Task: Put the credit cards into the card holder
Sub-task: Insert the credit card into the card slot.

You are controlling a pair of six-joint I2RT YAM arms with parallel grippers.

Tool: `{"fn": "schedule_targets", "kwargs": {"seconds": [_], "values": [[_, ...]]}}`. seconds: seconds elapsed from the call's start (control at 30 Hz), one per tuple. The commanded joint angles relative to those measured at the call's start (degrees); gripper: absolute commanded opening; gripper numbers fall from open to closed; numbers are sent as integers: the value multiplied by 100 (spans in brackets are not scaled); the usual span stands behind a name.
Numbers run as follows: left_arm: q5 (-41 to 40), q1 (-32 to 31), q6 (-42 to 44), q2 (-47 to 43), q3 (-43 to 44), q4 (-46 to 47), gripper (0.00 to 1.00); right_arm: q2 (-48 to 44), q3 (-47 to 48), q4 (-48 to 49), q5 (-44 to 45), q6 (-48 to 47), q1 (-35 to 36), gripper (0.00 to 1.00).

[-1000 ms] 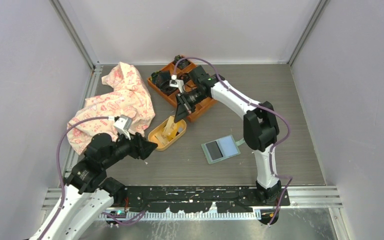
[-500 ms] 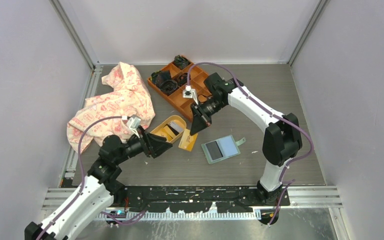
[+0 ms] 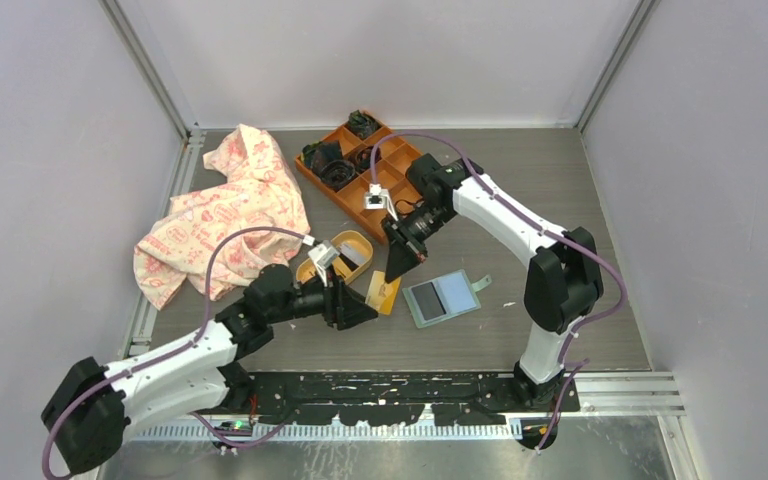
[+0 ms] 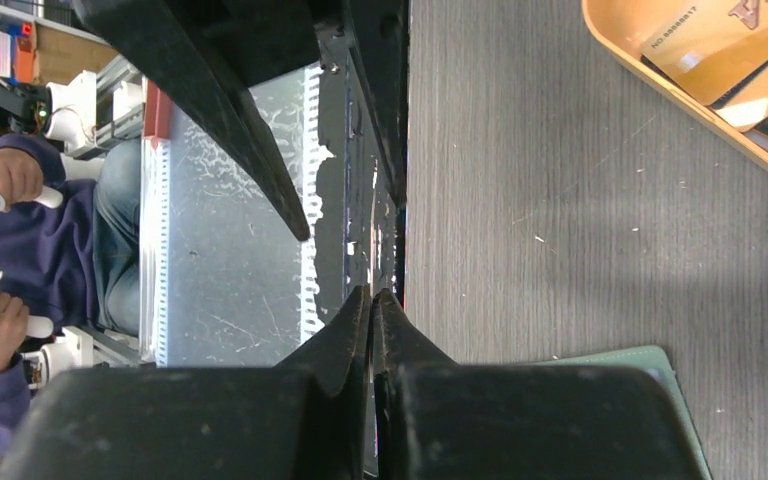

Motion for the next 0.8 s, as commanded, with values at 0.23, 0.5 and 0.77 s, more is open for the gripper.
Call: {"fn": "schedule_targets", "kwargs": {"seconds": [0.23, 0.5, 0.77], "values": [[-121, -415, 5, 949, 367, 1278, 0, -329, -85, -149, 34, -290, 317, 4], [-943, -476, -766, 370, -608, 2935, 0, -967, -802, 1214, 215, 739, 303, 57], [-1398, -835, -632, 155, -514, 3037, 0, -1745, -2184, 4576, -453, 3689, 150, 61]]}}
